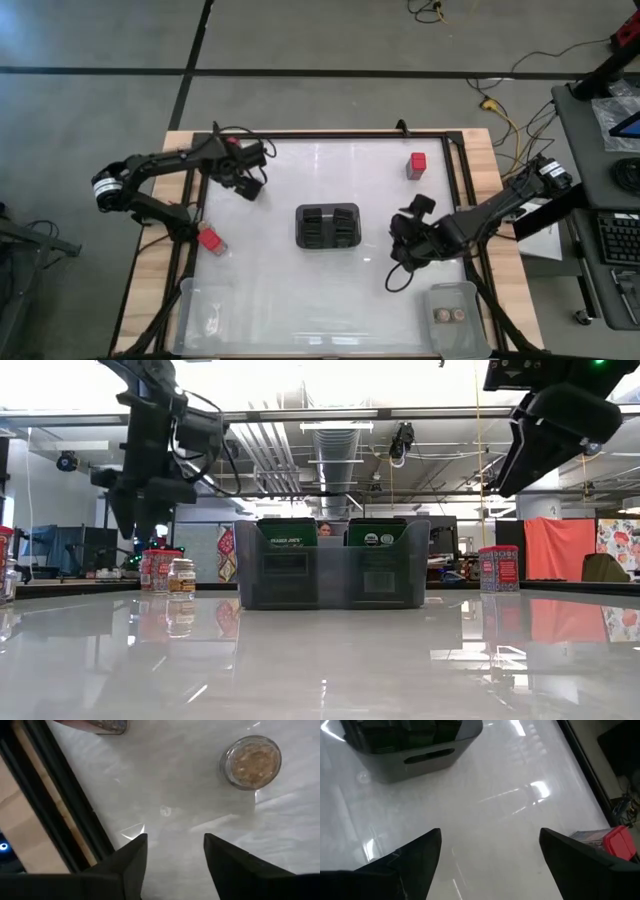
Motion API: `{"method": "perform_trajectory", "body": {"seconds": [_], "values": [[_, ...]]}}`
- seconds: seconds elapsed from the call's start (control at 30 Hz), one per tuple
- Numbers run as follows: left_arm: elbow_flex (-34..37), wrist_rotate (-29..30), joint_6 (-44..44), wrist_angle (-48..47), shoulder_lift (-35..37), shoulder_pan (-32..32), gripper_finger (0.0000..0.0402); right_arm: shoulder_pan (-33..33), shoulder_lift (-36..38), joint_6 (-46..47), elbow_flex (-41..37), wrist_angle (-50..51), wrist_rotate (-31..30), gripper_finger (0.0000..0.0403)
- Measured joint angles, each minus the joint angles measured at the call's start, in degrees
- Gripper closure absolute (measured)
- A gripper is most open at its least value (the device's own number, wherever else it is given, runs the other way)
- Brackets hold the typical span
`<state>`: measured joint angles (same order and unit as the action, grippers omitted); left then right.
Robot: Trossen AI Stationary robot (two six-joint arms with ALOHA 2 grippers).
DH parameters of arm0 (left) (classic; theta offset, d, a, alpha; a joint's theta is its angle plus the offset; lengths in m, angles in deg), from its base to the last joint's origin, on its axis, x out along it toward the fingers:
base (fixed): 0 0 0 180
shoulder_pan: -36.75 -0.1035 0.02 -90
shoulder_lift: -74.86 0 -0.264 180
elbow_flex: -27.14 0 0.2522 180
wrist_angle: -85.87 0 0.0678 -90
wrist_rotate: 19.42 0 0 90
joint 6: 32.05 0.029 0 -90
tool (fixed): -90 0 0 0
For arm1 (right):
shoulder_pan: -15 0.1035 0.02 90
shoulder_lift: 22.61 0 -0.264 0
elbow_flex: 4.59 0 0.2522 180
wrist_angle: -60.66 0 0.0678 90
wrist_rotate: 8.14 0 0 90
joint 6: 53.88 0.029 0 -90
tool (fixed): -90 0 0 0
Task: Sort spices by type
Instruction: Put the brown seasoning bottle into the gray bin
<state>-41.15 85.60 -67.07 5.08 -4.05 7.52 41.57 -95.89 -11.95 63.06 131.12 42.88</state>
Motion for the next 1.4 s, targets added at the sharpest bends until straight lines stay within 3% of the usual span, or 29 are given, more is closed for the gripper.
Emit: {"method": "perform_trajectory", "body": {"seconds": [0.1, 0.33, 0.57, 0.8, 0.93, 1.07, 1.4], "values": [[2.4, -0.4, 0.0, 2.4, -0.5, -0.5, 0.0259, 0.5, 0.0, 0.1, 0.0, 0.0, 0.0, 0.0083], [6.5, -0.8, 1.6, 11.1, -1.0, -0.6, 0.0389, 0.9, 0.0, 0.7, -0.1, 0.0, 0.0, 0.0086], [7.4, -0.2, 4.3, 17.9, -1.5, -0.6, 0.0396, 0.9, 0.0, 1.1, -0.1, -0.1, 0.1, 0.0072], [5.9, 0.1, -4.1, 18.0, -1.4, -0.1, 0.0396, 0.9, 0.0, 1.0, 0.3, -0.2, 0.2, 0.0064], [4.0, -0.5, -5.2, 16.1, -0.6, 0.4, 0.0379, 0.9, 0.0, 0.0, 0.6, -0.2, 0.2, 0.0067], [2.5, -0.6, -5.6, 15.2, -0.3, 0.7, 0.0334, 0.9, 0.0, -0.8, 0.6, -0.2, 0.0, 0.0063], [1.9, -2.4, -0.5, 17.3, -2.0, 0.7, 0.0149, 0.9, 0.0, -1.4, 0.5, -0.1, 0.0, 0.0067]]}}
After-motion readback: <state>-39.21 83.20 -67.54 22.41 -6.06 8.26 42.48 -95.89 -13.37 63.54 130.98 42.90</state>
